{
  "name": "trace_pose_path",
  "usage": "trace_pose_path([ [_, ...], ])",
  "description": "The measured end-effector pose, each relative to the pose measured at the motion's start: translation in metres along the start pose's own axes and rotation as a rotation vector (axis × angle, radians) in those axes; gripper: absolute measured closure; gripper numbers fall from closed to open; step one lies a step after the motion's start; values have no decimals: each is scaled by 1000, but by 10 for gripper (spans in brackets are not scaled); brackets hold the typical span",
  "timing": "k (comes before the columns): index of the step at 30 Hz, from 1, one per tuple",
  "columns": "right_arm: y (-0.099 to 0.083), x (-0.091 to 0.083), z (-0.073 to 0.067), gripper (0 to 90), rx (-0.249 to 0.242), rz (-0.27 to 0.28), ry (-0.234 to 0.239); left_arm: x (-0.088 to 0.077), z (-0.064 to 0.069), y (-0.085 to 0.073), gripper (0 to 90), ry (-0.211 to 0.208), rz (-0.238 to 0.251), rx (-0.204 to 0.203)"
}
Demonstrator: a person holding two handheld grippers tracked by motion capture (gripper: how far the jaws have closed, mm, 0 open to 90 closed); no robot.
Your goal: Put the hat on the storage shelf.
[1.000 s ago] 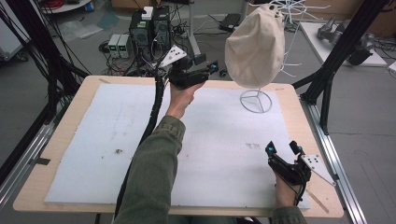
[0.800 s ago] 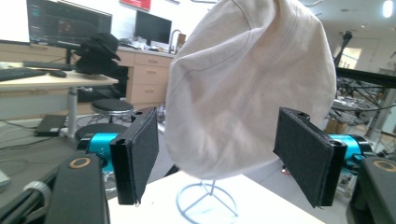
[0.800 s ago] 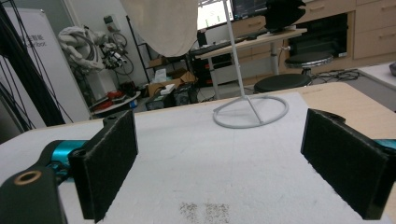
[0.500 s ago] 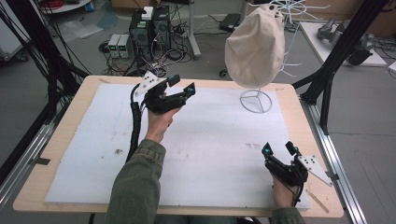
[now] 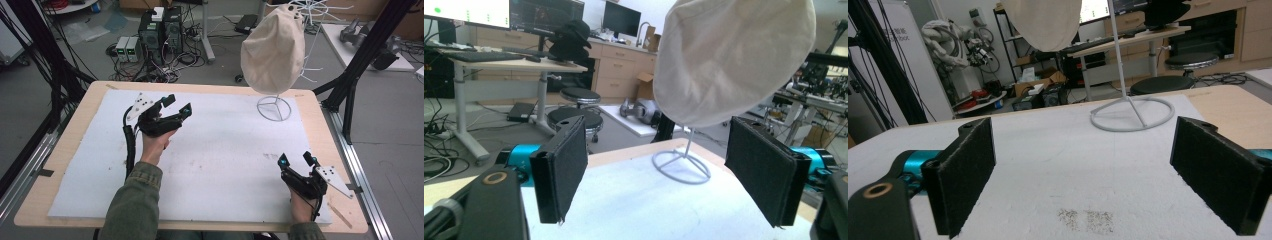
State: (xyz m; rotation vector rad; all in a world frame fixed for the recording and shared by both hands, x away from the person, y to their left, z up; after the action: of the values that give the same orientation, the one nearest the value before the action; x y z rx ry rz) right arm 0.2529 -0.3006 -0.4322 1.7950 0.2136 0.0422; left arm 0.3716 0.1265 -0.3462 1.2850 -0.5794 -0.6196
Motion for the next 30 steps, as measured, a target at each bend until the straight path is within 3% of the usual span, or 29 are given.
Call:
trace_pose_path([
  [5, 0, 0, -1, 99, 0, -2, 0, -13, -2, -3, 244, 5, -3, 9],
  [14, -1, 2, -2, 99, -12, -3, -1, -43, -10, -4, 245, 52, 12, 7],
  [30, -2, 2, -4, 99, -15, -12, 1, -122, -37, -23, 248, 215, 38, -16],
])
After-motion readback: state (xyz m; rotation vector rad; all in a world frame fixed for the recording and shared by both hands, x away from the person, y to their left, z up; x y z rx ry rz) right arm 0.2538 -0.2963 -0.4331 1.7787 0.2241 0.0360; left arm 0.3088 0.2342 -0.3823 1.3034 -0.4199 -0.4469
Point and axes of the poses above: each handheld gripper's, and its own axes: x roughly forward along the jaws, y roughly out of its top, z roughly to its right, the point moved 1 cm from there along x, roughly forward along the jaws, and after that the axes turned 4 degrees about -y, right-handed, at the moved point
